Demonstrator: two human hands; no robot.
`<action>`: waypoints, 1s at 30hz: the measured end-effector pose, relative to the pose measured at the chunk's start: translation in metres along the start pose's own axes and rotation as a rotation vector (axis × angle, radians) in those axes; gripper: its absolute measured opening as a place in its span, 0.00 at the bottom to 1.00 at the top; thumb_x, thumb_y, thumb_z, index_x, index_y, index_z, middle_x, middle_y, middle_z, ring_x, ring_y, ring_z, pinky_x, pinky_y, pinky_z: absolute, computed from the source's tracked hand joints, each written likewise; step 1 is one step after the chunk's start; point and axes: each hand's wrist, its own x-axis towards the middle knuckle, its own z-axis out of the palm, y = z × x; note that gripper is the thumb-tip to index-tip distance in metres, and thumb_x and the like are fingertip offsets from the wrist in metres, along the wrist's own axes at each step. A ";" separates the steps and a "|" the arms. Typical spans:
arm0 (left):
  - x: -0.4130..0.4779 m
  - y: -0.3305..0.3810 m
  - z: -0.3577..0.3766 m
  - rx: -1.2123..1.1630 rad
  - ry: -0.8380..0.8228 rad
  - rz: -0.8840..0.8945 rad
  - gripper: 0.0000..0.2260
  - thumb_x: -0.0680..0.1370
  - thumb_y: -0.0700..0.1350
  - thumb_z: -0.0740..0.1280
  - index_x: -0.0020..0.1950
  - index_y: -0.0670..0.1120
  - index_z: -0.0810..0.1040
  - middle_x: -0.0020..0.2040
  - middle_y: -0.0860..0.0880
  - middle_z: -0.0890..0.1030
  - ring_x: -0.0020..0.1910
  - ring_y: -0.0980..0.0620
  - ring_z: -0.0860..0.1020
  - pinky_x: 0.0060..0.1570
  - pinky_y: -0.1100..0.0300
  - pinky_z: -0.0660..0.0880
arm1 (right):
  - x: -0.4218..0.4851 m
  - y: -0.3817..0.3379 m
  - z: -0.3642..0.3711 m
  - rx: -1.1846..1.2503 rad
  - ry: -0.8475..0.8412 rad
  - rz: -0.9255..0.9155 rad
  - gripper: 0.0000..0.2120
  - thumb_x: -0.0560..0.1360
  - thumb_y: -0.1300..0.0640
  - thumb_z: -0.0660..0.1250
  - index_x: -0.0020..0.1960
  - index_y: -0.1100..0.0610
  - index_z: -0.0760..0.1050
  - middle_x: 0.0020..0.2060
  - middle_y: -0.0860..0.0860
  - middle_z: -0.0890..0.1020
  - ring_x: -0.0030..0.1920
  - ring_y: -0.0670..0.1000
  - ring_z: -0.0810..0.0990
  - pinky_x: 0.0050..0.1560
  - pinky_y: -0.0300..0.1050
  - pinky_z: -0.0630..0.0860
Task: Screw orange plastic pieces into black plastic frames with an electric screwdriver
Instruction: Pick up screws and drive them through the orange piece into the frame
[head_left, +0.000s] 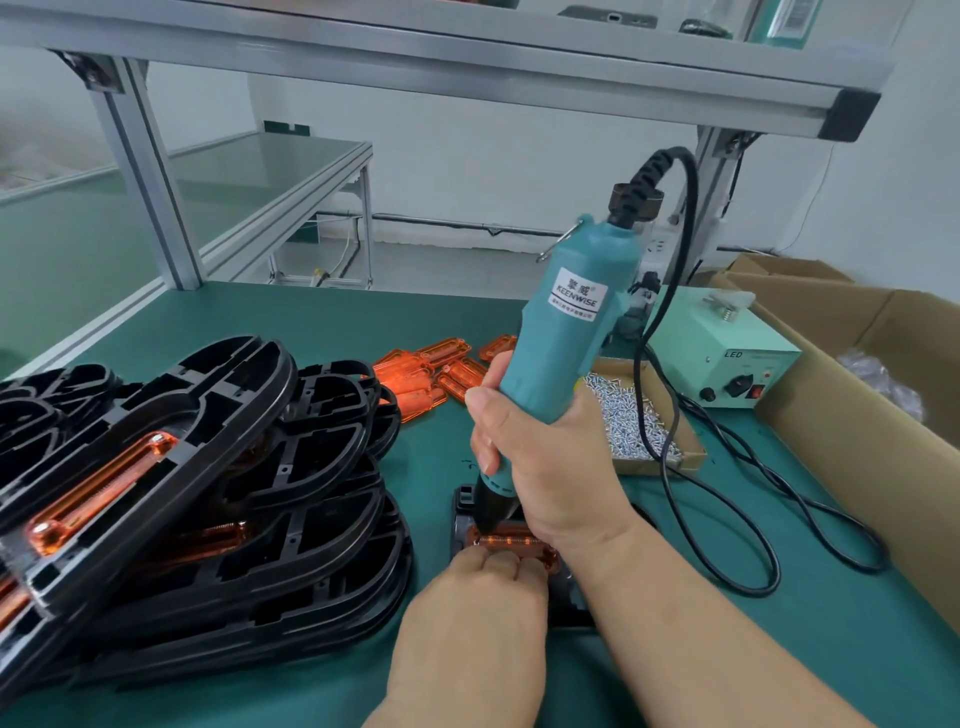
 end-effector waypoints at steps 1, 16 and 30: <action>0.000 0.000 -0.001 0.002 -0.015 0.000 0.20 0.39 0.45 0.82 0.28 0.49 0.81 0.24 0.53 0.77 0.25 0.53 0.77 0.16 0.64 0.71 | 0.000 -0.001 0.000 0.005 0.013 -0.001 0.10 0.71 0.63 0.67 0.38 0.48 0.75 0.22 0.48 0.71 0.22 0.48 0.68 0.28 0.40 0.70; 0.007 -0.007 -0.015 0.020 -0.245 0.039 0.19 0.82 0.50 0.54 0.72 0.53 0.62 0.72 0.57 0.62 0.67 0.52 0.60 0.65 0.55 0.65 | -0.009 -0.026 -0.052 -0.075 0.396 -0.021 0.04 0.69 0.61 0.67 0.43 0.56 0.74 0.26 0.48 0.73 0.23 0.48 0.70 0.27 0.39 0.69; 0.003 -0.004 -0.016 0.041 -0.255 0.011 0.17 0.82 0.49 0.54 0.71 0.54 0.63 0.68 0.59 0.65 0.65 0.53 0.62 0.62 0.57 0.68 | -0.012 -0.023 -0.054 0.012 0.537 0.001 0.03 0.69 0.61 0.67 0.39 0.53 0.75 0.24 0.48 0.72 0.22 0.49 0.70 0.27 0.38 0.69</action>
